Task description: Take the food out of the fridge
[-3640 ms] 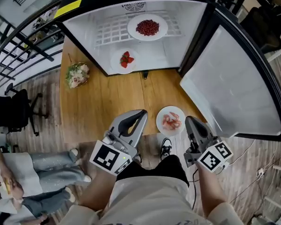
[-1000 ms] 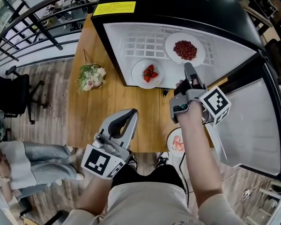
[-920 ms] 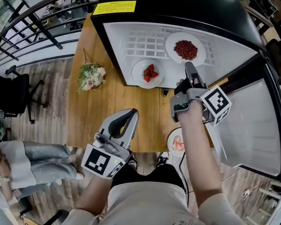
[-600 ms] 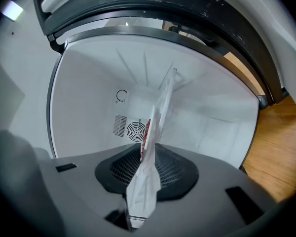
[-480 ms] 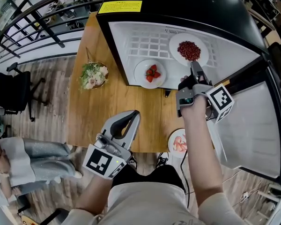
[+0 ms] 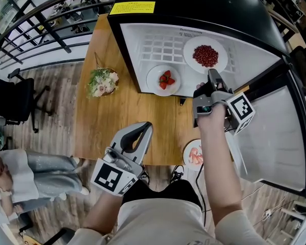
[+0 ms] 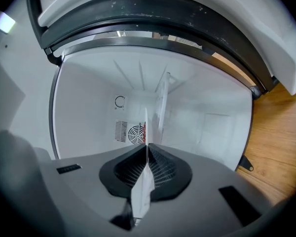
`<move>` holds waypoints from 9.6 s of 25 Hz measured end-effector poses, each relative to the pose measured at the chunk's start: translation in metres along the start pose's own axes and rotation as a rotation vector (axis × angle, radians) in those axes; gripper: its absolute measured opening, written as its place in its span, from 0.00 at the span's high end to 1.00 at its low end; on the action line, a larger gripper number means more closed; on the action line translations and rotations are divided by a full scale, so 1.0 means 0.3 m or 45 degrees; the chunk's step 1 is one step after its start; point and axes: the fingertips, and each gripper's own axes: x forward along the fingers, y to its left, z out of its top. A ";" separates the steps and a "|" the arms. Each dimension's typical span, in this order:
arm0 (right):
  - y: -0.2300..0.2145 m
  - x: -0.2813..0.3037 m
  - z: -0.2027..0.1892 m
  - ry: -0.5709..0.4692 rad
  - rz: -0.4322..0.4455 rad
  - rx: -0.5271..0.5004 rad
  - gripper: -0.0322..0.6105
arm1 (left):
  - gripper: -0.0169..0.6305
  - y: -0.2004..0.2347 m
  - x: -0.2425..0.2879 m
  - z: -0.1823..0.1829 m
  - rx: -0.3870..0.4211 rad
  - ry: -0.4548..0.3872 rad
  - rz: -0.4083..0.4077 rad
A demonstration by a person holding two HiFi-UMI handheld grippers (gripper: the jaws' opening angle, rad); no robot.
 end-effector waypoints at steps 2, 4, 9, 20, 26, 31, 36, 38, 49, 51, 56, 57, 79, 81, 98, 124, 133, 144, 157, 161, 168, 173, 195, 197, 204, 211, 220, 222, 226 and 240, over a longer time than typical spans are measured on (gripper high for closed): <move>0.002 -0.007 -0.004 0.002 0.002 0.009 0.90 | 0.96 0.001 -0.002 0.002 0.001 -0.003 0.002; 0.007 -0.019 -0.011 0.005 0.010 0.013 0.90 | 0.96 -0.001 -0.005 0.005 0.002 -0.006 0.002; 0.024 -0.062 -0.033 0.020 0.033 0.017 0.90 | 0.96 -0.003 -0.023 0.015 0.009 -0.017 0.010; 0.054 -0.236 -0.109 0.151 0.097 0.006 0.90 | 0.96 0.005 -0.081 0.026 0.024 -0.042 0.085; 0.012 -0.351 -0.173 0.310 0.108 -0.022 0.90 | 0.96 0.000 -0.141 0.014 0.032 -0.046 0.195; -0.059 -0.417 -0.275 0.464 0.119 -0.084 0.91 | 0.96 0.003 -0.215 -0.025 0.024 -0.050 0.286; -0.136 -0.477 -0.441 0.693 0.125 -0.115 0.91 | 0.96 0.018 -0.315 -0.084 0.010 -0.035 0.411; -0.179 -0.496 -0.513 0.772 0.128 -0.109 0.91 | 0.96 0.032 -0.349 -0.132 0.000 -0.018 0.456; -0.492 -0.714 -0.677 0.955 0.062 -0.031 0.91 | 0.96 0.012 -0.466 -0.417 -0.073 0.075 0.612; -0.554 -0.758 -0.670 0.952 0.027 -0.024 0.91 | 0.96 -0.010 -0.464 -0.461 -0.088 0.098 0.600; -0.674 -0.842 -0.634 0.917 -0.046 0.011 0.91 | 0.96 -0.082 -0.453 -0.565 -0.124 0.171 0.543; -0.694 -0.853 -0.629 0.910 -0.057 0.014 0.91 | 0.96 -0.095 -0.451 -0.586 -0.131 0.188 0.532; -0.918 -0.948 -0.584 0.920 -0.264 -0.007 0.90 | 0.96 -0.179 -0.386 -0.648 -0.159 0.267 0.394; -0.929 -0.955 -0.580 0.918 -0.281 0.003 0.90 | 0.96 -0.185 -0.381 -0.653 -0.161 0.270 0.386; -0.934 -0.999 -0.565 0.962 -0.269 0.013 0.83 | 0.96 -0.209 -0.359 -0.665 -0.164 0.288 0.352; -0.148 -0.734 -0.313 0.717 0.303 -1.163 0.92 | 0.96 -0.169 -0.210 -0.174 -0.038 0.109 0.282; 0.124 -0.655 -0.268 0.532 0.434 -1.332 0.92 | 0.96 -0.131 -0.202 0.027 0.053 -0.006 0.262; 0.150 -0.607 -0.288 0.549 0.451 -1.311 0.92 | 0.96 -0.106 -0.179 0.073 0.069 -0.052 0.253; 0.126 -0.552 -0.310 0.585 0.412 -1.237 0.92 | 0.96 -0.081 -0.197 0.052 0.061 -0.046 0.274; 0.068 -0.463 -0.337 0.630 0.318 -1.090 0.92 | 0.96 -0.059 -0.207 0.040 0.048 -0.046 0.278; -0.125 -0.257 -0.359 0.613 0.055 -0.790 0.86 | 0.96 0.015 -0.233 -0.007 0.005 -0.015 0.304; -0.259 -0.143 -0.396 0.622 -0.059 -0.579 0.84 | 0.96 0.090 -0.240 -0.041 -0.026 0.005 0.320; -0.646 0.070 -0.449 0.599 -0.341 -0.083 0.78 | 0.96 0.229 -0.200 -0.187 -0.112 0.108 0.335; -0.660 0.081 -0.455 0.602 -0.350 -0.061 0.78 | 0.96 0.235 -0.199 -0.195 -0.115 0.111 0.337; -0.662 0.112 -0.473 0.617 -0.319 0.012 0.79 | 0.96 0.250 -0.203 -0.215 -0.123 0.128 0.355; -0.667 0.114 -0.474 0.596 -0.330 0.030 0.89 | 0.96 0.250 -0.216 -0.218 -0.118 0.132 0.359; -0.623 0.113 -0.463 0.539 -0.244 0.063 0.91 | 0.96 0.241 -0.225 -0.219 -0.114 0.129 0.354; -0.614 0.104 -0.453 0.521 -0.216 0.077 0.91 | 0.96 0.235 -0.225 -0.216 -0.112 0.128 0.350; -0.582 0.079 -0.437 0.517 -0.162 0.075 0.91 | 0.96 0.226 -0.231 -0.207 -0.105 0.124 0.346; -0.409 -0.230 -0.445 0.506 -0.072 0.067 0.91 | 0.96 0.231 -0.257 -0.169 -0.060 0.062 0.205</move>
